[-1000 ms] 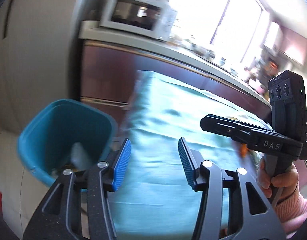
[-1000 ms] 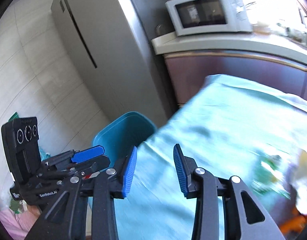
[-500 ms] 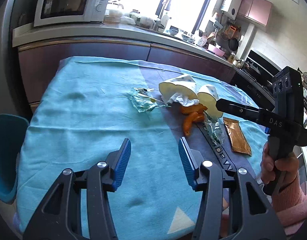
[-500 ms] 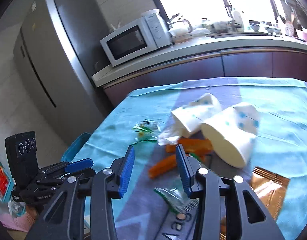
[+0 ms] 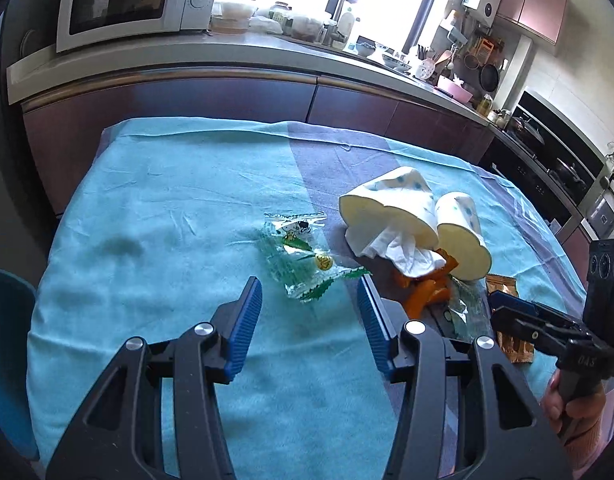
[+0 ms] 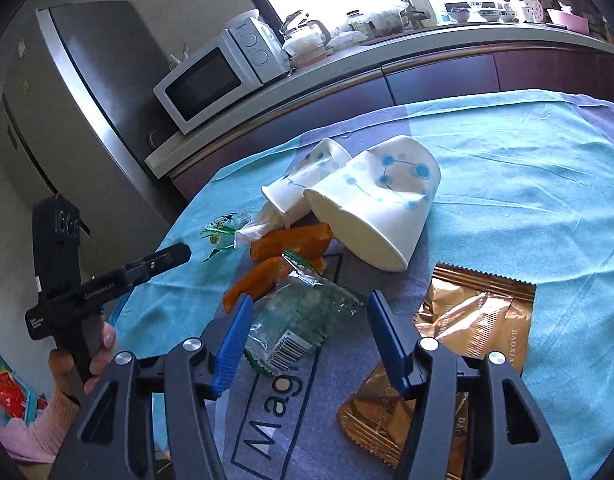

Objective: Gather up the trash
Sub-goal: 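Grasp a clear plastic wrapper with the left gripper while the right gripper grasps a barcode wrapper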

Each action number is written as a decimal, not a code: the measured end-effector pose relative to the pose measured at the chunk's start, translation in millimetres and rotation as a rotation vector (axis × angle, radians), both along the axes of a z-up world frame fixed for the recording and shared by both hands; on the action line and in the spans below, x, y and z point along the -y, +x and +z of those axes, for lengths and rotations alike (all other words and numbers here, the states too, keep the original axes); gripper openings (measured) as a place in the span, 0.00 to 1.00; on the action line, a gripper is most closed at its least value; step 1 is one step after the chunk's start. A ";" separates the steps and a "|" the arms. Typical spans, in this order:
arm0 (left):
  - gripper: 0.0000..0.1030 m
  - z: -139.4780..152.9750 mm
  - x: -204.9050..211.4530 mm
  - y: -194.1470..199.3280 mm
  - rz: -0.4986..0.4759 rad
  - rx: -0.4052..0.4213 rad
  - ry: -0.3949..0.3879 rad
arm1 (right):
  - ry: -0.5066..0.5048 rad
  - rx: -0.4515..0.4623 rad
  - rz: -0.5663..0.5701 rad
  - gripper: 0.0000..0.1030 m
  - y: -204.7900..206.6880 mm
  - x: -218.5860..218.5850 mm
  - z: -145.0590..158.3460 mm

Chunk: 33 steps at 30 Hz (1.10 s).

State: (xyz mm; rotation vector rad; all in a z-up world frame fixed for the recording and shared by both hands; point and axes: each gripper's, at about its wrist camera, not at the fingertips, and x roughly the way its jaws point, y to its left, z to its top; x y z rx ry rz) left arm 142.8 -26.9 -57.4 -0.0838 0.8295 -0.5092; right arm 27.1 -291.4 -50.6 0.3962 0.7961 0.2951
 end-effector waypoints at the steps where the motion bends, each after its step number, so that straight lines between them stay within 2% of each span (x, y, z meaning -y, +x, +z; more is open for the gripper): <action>1: 0.47 -1.6 3.1 4.4 -0.009 -0.010 0.000 | 0.004 -0.003 0.006 0.56 1.3 -1.7 -1.0; 5: 0.45 -9.2 12.7 17.5 -0.024 -0.041 0.006 | 0.002 -0.006 0.020 0.56 1.9 -8.7 -2.8; 8: 0.40 -11.1 18.4 21.9 -0.049 -0.050 0.004 | 0.005 -0.010 0.021 0.55 2.7 -8.9 -4.0; 13: 0.17 -16.2 20.0 24.2 -0.067 -0.070 -0.004 | 0.004 -0.016 0.018 0.55 -1.5 -7.4 -3.4; 17: 0.12 -15.7 17.7 19.7 -0.065 -0.063 -0.012 | 0.004 -0.021 0.009 0.55 -0.3 -5.5 -2.2; 19: 0.07 -13.6 16.4 15.6 -0.067 -0.054 -0.014 | 0.006 -0.027 0.008 0.55 -0.5 -5.6 -2.3; 28: 0.03 -4.0 -4.3 -11.2 -0.050 -0.018 -0.039 | 0.012 -0.036 0.045 0.54 -6.7 -16.8 -3.3; 32: 0.03 -3.3 -18.7 -24.1 -0.039 -0.016 -0.055 | 0.027 -0.047 0.072 0.37 -6.1 -22.4 -5.5; 33: 0.03 -3.3 -21.8 -26.6 -0.036 -0.017 -0.058 | 0.028 -0.050 0.072 0.37 -6.0 -22.7 -6.2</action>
